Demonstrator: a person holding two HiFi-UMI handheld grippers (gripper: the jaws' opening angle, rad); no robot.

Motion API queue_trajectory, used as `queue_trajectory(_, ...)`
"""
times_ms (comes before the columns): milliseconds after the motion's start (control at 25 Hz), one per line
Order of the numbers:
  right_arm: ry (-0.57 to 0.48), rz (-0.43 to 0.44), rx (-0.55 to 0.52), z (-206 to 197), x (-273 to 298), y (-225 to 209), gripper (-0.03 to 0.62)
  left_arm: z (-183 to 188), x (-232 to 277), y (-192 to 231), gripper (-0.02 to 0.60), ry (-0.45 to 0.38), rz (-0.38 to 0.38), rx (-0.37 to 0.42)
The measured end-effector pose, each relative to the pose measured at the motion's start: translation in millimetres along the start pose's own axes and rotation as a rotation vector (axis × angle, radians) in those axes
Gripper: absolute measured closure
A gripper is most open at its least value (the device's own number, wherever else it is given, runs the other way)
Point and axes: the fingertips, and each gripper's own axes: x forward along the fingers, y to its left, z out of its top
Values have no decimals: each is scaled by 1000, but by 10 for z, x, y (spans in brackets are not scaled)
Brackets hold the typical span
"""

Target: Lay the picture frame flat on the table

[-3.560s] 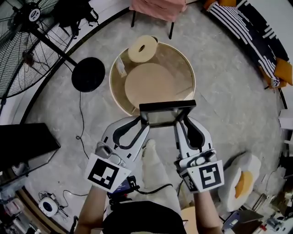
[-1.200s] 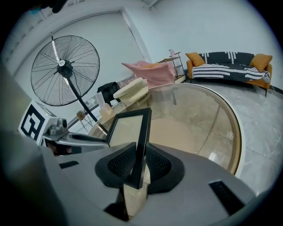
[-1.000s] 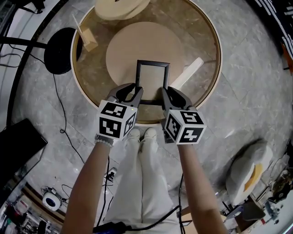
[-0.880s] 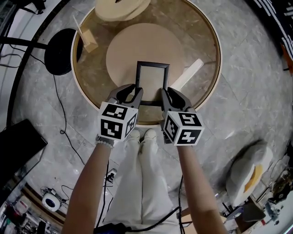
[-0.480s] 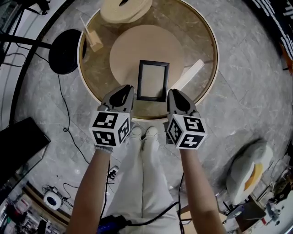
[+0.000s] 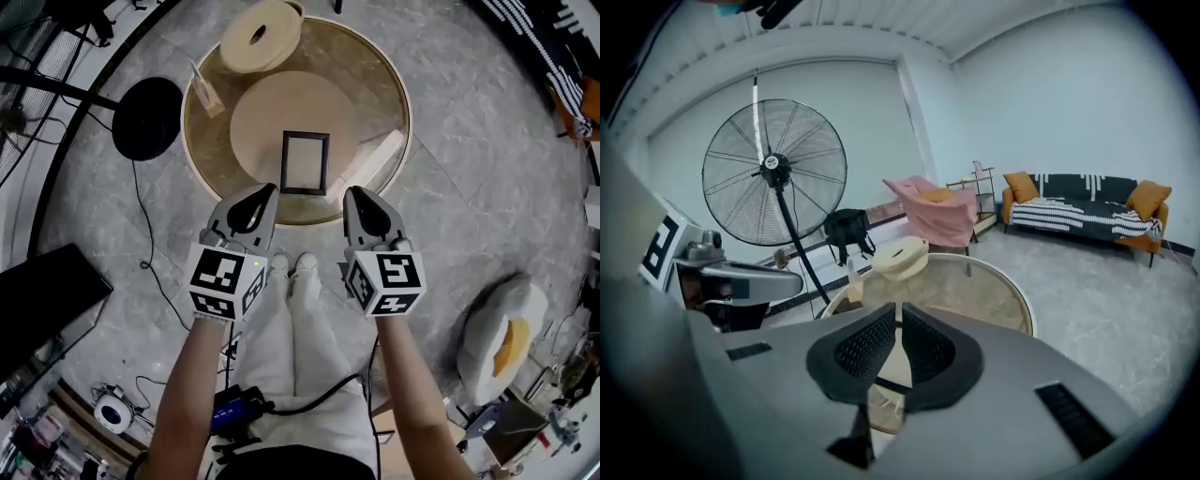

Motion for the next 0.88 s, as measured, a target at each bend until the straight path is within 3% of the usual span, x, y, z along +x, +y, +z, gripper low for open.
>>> queue_trajectory(360,-122,16,-76,1021,-702,336,548,1101,-632,-314,563,-119,-51,104)
queue_trajectory(560,-207,14,-128,1465,-1062,579,548,1519,-959,-446,565,-166,-68,179)
queue_trajectory(880,-324,36,-193,2002,-1601,811,548,2090,-1460,-670,565,-260,-59,217)
